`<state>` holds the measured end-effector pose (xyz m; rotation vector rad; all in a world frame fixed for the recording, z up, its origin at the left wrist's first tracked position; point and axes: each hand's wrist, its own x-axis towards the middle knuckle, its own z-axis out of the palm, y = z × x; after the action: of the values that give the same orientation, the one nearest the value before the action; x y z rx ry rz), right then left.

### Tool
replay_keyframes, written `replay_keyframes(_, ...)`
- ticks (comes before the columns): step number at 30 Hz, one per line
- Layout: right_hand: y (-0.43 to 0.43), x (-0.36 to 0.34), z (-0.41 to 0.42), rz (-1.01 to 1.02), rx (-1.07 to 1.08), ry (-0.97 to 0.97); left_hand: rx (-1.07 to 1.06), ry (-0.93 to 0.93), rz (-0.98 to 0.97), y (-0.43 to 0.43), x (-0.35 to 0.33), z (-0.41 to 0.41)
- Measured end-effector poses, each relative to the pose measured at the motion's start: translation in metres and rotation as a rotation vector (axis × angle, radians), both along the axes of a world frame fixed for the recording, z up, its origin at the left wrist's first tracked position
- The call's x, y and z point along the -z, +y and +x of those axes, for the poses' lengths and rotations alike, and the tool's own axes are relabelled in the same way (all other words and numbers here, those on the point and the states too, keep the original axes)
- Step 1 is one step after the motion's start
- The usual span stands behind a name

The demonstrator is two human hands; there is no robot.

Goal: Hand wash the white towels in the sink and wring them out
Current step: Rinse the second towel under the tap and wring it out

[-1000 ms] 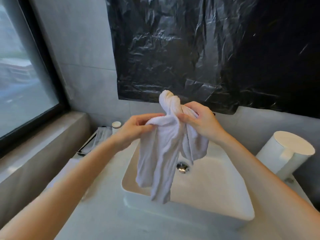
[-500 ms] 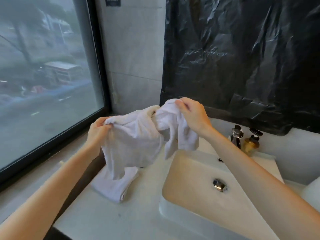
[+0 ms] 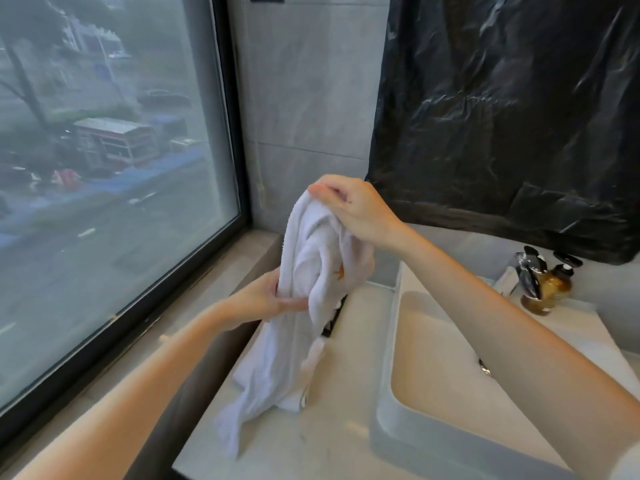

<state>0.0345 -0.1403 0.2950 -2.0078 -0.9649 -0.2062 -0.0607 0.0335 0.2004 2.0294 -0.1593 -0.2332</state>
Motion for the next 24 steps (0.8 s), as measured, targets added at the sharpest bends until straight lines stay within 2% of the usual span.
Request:
replay_keyframes(3,0.01,0.004,0.018,0.02,0.154,0.138,-0.019,0.117,-0.257,0.002,-0.006,-0.003)
replay_keyframes(7,0.017,0.041,0.033,-0.388,0.258,0.257,-0.078,0.202,-0.515,0.009,0.001,-0.003)
replay_keyframes(8,0.02,0.049,0.031,-0.43,0.257,0.298,-0.103,0.202,-0.55,0.011,0.003,-0.001)
replay_keyframes(11,0.019,0.072,0.014,-0.35,0.315,0.409,-0.179,0.246,-0.616,0.018,0.008,0.004)
replay_keyframes(13,0.013,0.09,-0.003,-0.531,0.336,0.482,-0.214,0.283,-0.627,0.022,0.013,0.008)
replay_keyframes(15,0.008,0.105,-0.024,-0.699,0.193,0.734,-0.227,0.303,-0.622,0.024,0.018,0.009)
replay_keyframes(16,0.007,0.111,-0.032,-0.633,0.116,0.878,-0.222,0.305,-0.615,0.026,0.02,0.01)
replay_keyframes(18,0.008,0.121,-0.045,-0.213,0.018,1.079,-0.203,0.299,-0.609,0.027,0.02,0.011)
replay_keyframes(20,0.011,0.124,-0.051,0.079,0.033,1.055,-0.197,0.268,-0.584,0.03,0.02,0.012)
replay_keyframes(21,0.013,0.123,-0.052,0.082,0.04,0.965,-0.187,0.247,-0.547,0.032,0.019,0.012)
replay_keyframes(24,0.013,0.126,-0.047,-0.146,0.132,0.59,-0.19,0.154,-0.288,0.044,0.021,0.012)
